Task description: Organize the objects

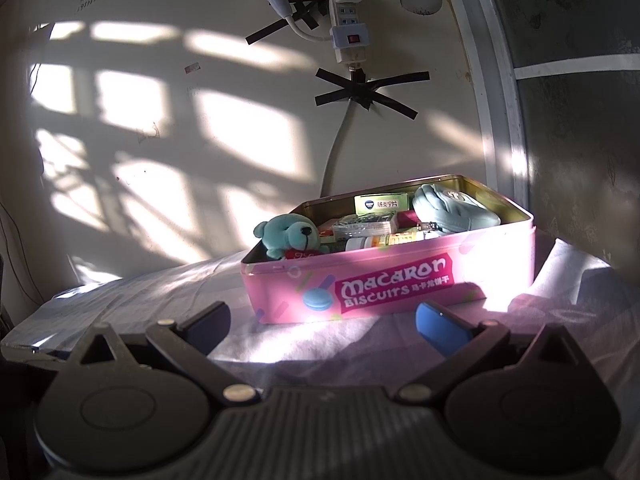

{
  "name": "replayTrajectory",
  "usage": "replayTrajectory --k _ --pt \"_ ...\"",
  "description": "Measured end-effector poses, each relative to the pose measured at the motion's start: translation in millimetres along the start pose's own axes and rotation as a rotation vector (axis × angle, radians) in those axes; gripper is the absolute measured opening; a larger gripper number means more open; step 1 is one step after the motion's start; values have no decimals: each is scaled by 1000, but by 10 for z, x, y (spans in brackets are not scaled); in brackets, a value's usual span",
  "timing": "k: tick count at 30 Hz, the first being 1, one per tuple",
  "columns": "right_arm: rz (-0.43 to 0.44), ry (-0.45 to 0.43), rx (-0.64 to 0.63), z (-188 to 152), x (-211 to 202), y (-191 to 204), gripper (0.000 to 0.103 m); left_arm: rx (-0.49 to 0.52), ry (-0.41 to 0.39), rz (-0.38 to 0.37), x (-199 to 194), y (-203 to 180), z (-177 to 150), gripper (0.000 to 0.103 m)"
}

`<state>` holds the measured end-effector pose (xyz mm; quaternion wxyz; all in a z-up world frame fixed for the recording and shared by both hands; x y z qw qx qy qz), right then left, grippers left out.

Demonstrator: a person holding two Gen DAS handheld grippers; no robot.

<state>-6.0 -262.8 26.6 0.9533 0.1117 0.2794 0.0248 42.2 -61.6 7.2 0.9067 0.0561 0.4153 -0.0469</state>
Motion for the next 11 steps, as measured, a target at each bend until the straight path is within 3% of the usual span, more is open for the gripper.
replayTrajectory --k 11 --pt "-2 10 -6 -9 24 22 103 7 -9 -25 -1 8 3 103"
Point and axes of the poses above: each gripper's, at about its wrist camera, not at the fingertips, and x roughly the way its jaws point, y to its left, z to its top, the point moved 7 cm from there along x, roughly the way its jaws point, and after that the axes turned 11 degrees about y, right-handed, at the moved point
